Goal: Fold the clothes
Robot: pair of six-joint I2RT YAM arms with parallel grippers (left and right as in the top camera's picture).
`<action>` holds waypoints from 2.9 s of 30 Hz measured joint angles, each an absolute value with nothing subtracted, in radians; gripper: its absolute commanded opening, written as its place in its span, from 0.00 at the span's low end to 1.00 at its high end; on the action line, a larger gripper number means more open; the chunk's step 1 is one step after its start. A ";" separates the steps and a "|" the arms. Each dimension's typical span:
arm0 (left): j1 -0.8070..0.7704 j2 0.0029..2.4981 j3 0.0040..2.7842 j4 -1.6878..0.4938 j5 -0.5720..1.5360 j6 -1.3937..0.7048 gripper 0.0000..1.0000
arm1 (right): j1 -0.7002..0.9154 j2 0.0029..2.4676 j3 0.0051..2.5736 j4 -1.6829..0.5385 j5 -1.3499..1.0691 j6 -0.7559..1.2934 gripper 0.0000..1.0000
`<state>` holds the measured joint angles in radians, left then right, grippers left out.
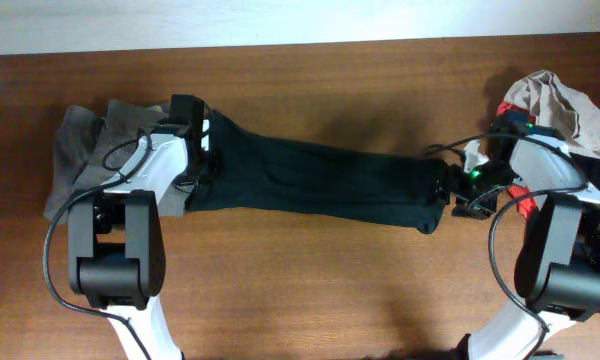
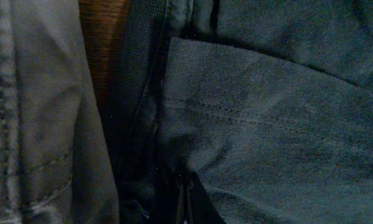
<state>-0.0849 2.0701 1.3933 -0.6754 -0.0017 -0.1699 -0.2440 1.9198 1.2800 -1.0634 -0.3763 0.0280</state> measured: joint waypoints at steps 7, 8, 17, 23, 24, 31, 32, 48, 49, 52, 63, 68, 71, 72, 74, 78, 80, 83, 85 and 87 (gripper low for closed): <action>-0.086 2.070 1.393 -0.675 -0.004 -0.170 0.03 | -0.182 1.920 1.263 -1.092 -0.245 0.009 0.69; -0.086 2.070 1.393 -0.675 -0.004 -0.170 0.03 | -0.171 1.920 1.252 -1.081 -0.215 0.022 0.69; -0.087 2.070 1.393 -0.675 -0.006 -0.170 0.04 | -0.095 1.893 1.139 -0.963 -0.093 0.083 0.69; -0.086 2.070 1.393 -0.675 -0.005 -0.169 0.04 | -0.059 1.861 1.100 -0.887 -0.064 0.121 0.35; -0.086 2.070 1.393 -0.675 -0.005 -0.169 0.04 | -0.058 1.861 1.099 -0.877 -0.061 0.124 0.27; -0.086 2.070 1.393 -0.675 -0.004 -0.166 0.04 | -0.035 1.863 1.112 -0.865 -0.036 0.159 0.10; -0.086 2.070 1.393 -0.675 -0.004 -0.164 0.04 | -0.035 1.866 1.119 -0.875 -0.022 0.162 0.11; -0.086 2.070 1.393 -0.675 -0.004 -0.157 0.04 | -0.038 1.877 1.351 -0.994 0.238 0.107 0.20; -0.086 2.070 1.393 -0.675 -0.004 -0.157 0.04 | -0.038 1.877 1.351 -0.991 0.247 0.097 0.20; -0.086 2.070 1.393 -0.675 -0.004 -0.154 0.04 | -0.038 1.877 1.351 -0.991 0.267 0.077 0.23; -0.086 2.070 1.393 -0.675 -0.004 -0.150 0.04 | -0.042 1.877 1.353 -1.010 0.297 0.111 0.32; -0.086 2.070 1.393 -0.675 -0.004 -0.146 0.04 | -0.042 1.877 1.353 -1.117 0.076 0.106 0.42; -0.086 2.070 1.393 -0.675 -0.004 -0.146 0.04 | -0.035 1.876 1.347 -1.126 -0.003 0.090 0.46; -0.086 2.070 1.393 -0.675 -0.004 -0.146 0.04 | -0.029 1.876 1.336 -1.113 -0.024 0.088 0.47; -0.086 2.070 1.393 -0.675 -0.004 -0.146 0.04 | -0.012 1.874 1.305 -1.069 -0.051 0.086 0.49; -0.086 2.070 1.393 -0.675 -0.004 -0.142 0.04 | 0.037 1.874 1.213 -0.951 -0.070 0.116 0.49; -0.086 2.070 1.393 -0.676 -0.004 -0.142 0.04 | 0.058 1.874 1.155 -0.897 -0.065 0.152 0.47; -0.086 2.070 1.393 -0.676 -0.004 -0.141 0.04 | 0.072 1.852 1.096 -0.827 -0.034 0.204 0.44; -0.086 2.070 1.393 -0.676 -0.004 -0.139 0.04 | 0.072 1.839 1.075 -0.785 -0.011 0.236 0.42; -0.086 2.070 1.393 -0.676 -0.004 -0.136 0.04 | 0.072 1.835 1.069 -0.760 0.004 0.256 0.40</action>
<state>-0.0864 2.0701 1.3933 -0.6758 -0.0044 -0.1356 0.0719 1.8351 1.0695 -0.7601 0.0036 0.2558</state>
